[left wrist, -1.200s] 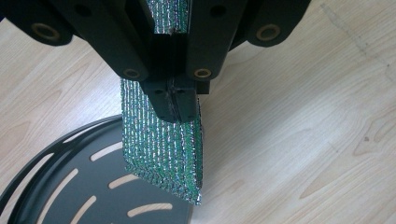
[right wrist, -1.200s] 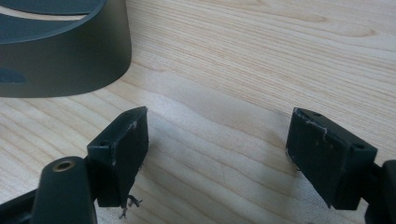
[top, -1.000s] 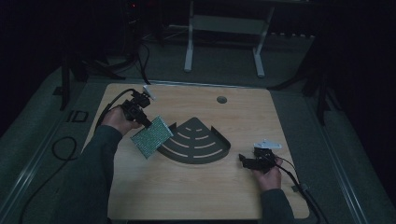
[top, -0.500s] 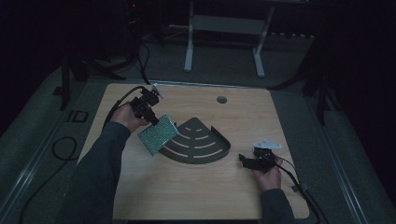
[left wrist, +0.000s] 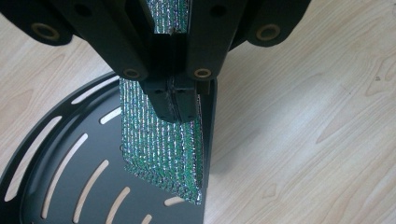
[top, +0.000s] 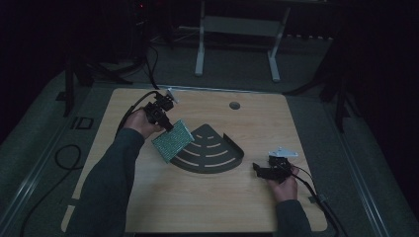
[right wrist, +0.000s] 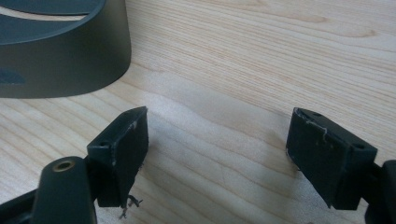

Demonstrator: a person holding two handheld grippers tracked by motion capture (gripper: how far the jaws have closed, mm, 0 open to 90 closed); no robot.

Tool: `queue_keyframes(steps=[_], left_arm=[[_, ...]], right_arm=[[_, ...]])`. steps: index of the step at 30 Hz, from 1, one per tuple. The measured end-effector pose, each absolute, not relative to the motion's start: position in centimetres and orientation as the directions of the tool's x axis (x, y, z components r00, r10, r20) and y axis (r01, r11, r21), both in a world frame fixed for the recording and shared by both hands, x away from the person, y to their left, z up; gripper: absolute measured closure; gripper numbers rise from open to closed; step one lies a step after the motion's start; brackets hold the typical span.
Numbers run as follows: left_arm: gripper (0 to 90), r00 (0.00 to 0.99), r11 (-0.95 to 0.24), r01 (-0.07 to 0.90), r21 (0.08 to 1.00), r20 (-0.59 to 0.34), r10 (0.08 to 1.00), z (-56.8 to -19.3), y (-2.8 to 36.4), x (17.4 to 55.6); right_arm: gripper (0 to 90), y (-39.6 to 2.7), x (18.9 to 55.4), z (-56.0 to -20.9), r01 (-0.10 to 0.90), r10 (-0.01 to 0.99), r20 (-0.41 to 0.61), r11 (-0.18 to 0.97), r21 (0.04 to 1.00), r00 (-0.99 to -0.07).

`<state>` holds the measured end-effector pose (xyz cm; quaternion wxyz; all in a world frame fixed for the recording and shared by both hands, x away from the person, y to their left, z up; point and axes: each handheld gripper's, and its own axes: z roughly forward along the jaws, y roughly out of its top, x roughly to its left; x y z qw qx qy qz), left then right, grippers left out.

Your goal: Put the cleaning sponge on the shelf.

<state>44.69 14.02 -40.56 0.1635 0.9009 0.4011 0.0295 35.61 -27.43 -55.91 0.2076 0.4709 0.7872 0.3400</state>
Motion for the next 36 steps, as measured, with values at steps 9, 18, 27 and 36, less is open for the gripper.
queue_keyframes(steps=[9,18,27,36], left_arm=[[90.0,0.669,-0.618,0.718,0.32,-0.072,0.74,-41.1,13.7,45.2],[90.0,0.676,-0.625,0.711,0.322,-0.068,0.733,-41.5,13.3,45.6],[90.0,0.682,-0.625,0.705,0.334,-0.08,0.727,-41.9,13.0,46.1],[90.0,0.687,-0.63,0.7,0.336,-0.077,0.722,-42.0,12.7,46.5]], right_arm=[[20.6,-27.4,35.6,-55.9,0.599,0.882,-0.007,0.326,0.731,-0.471],[20.5,-27.4,35.6,-55.9,0.6,0.882,-0.006,0.325,0.731,-0.471],[20.6,-27.4,35.6,-55.9,0.6,0.882,-0.007,0.325,0.731,-0.471],[20.5,-27.4,35.6,-55.9,0.6,0.882,-0.006,0.325,0.731,-0.471]])
